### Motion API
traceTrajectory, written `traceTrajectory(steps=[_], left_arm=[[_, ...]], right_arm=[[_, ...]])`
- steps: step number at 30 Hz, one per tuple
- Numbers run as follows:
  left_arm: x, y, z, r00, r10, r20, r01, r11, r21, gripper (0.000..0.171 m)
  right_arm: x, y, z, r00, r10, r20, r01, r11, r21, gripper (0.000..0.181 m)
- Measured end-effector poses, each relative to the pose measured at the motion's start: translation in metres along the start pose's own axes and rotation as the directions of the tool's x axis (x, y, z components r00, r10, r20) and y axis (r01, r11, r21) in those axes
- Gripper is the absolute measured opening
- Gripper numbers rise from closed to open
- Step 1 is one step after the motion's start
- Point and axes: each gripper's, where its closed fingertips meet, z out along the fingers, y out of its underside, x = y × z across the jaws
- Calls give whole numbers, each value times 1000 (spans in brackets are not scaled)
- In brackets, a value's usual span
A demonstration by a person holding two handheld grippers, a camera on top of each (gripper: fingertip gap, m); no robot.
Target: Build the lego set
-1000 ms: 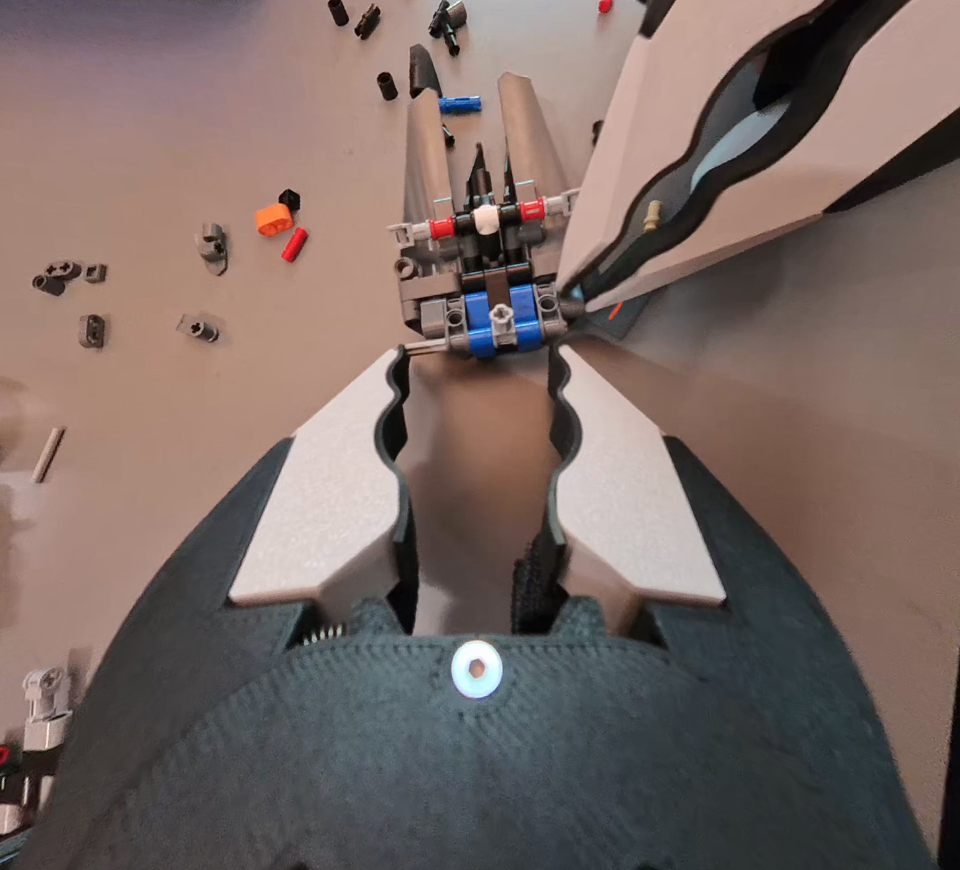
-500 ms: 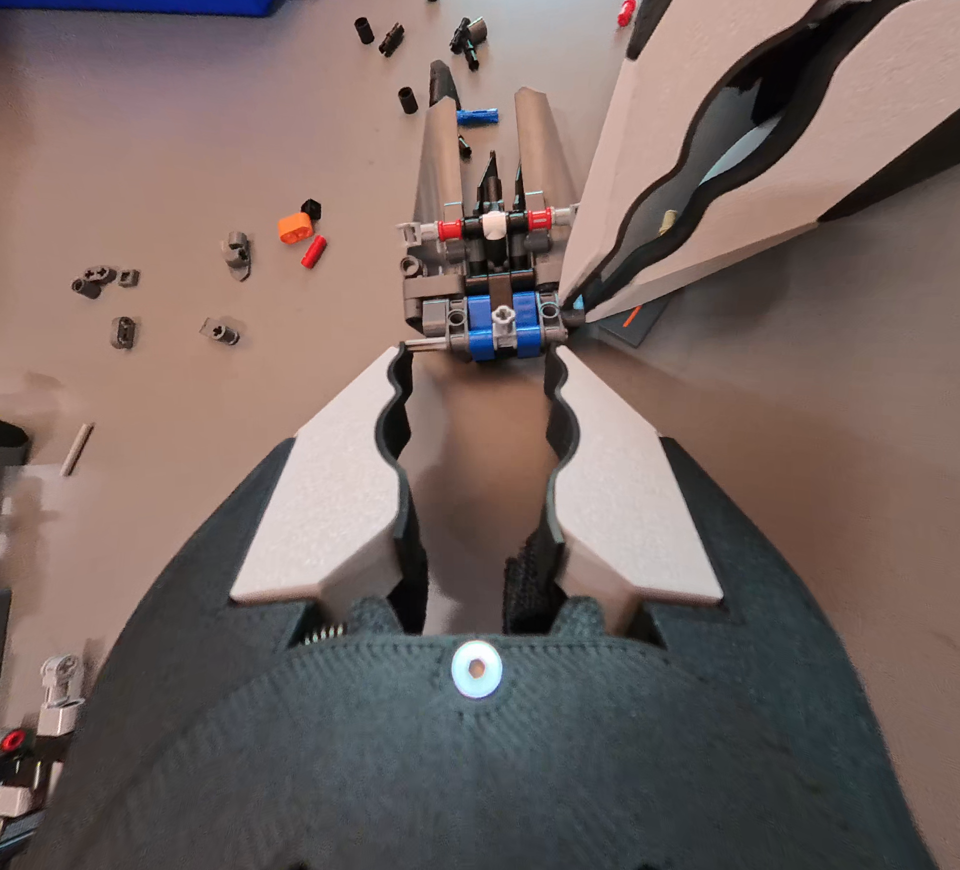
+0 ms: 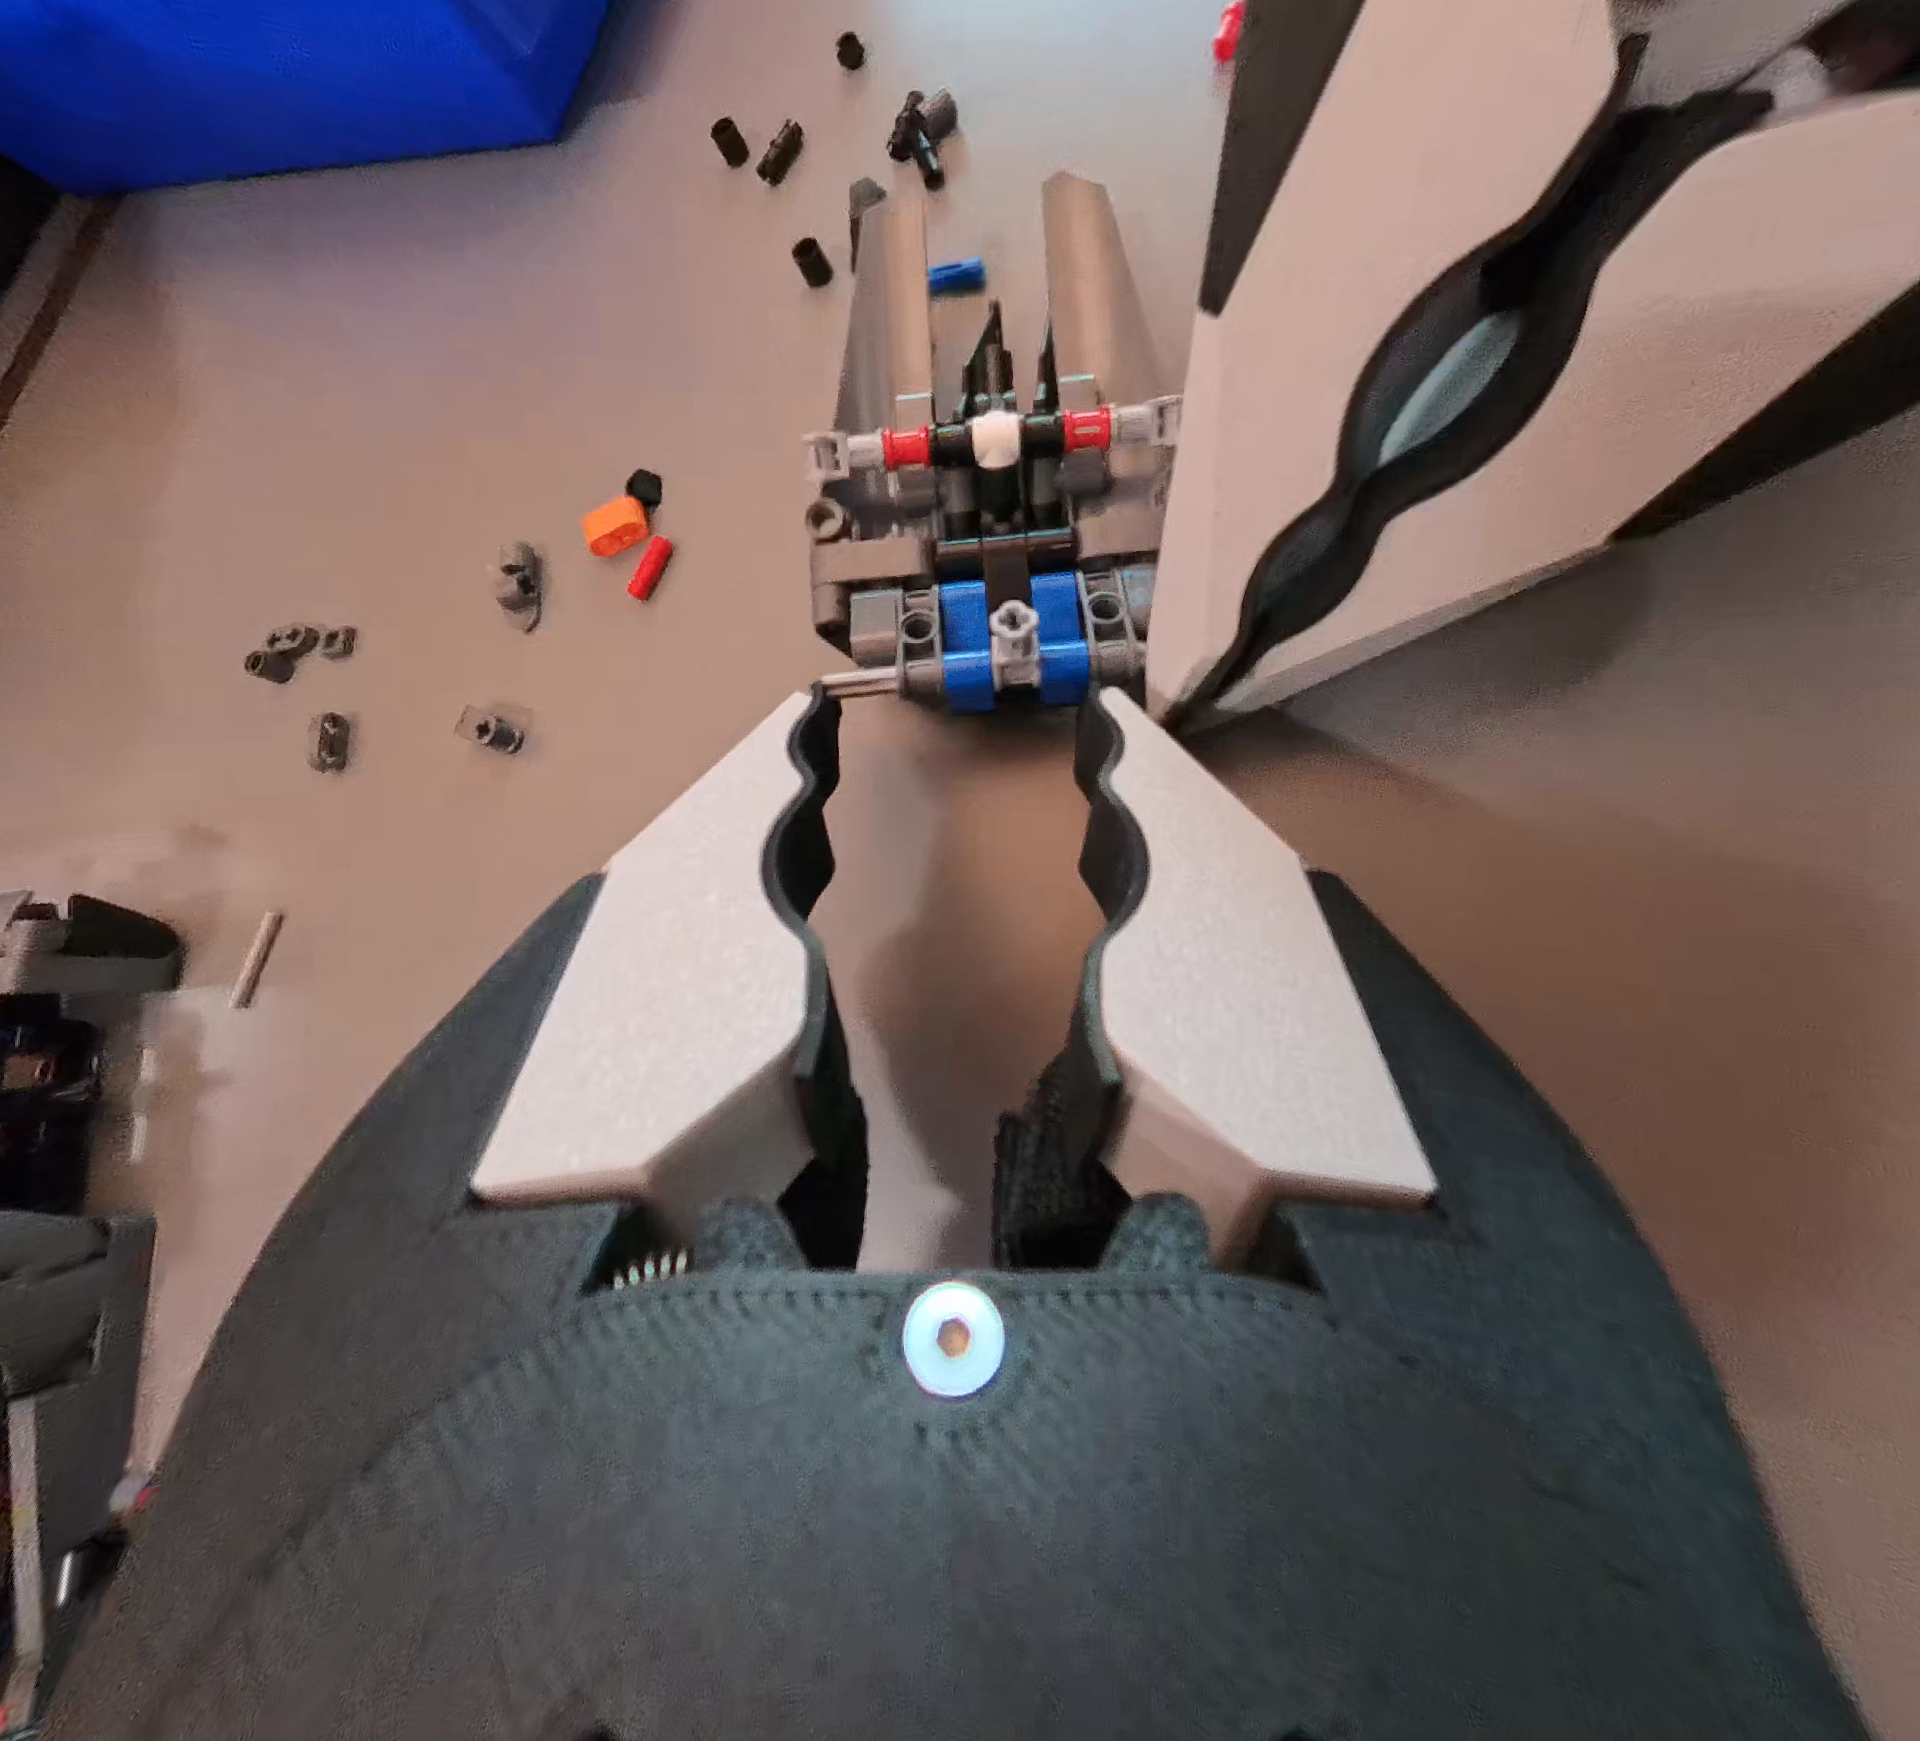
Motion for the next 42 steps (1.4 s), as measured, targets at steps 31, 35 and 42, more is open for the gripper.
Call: traceTrajectory(steps=[31, 35, 42], left_arm=[[-5, 13, -4, 955, 37, -294, -32, 999, 24, 47], [-5, 13, -4, 954, 32, -299, -26, 999, 25, 47], [-3, 11, -3, 949, 37, -313, -30, 999, 28, 47]], right_arm=[[29, -10, 12, 895, 64, 441, -12, 993, -120, 65], [27, -14, 9, 892, 12, 453, 31, 996, -87, 62], [27, -7, 12, 876, 89, 474, -22, 989, -145, 67]])
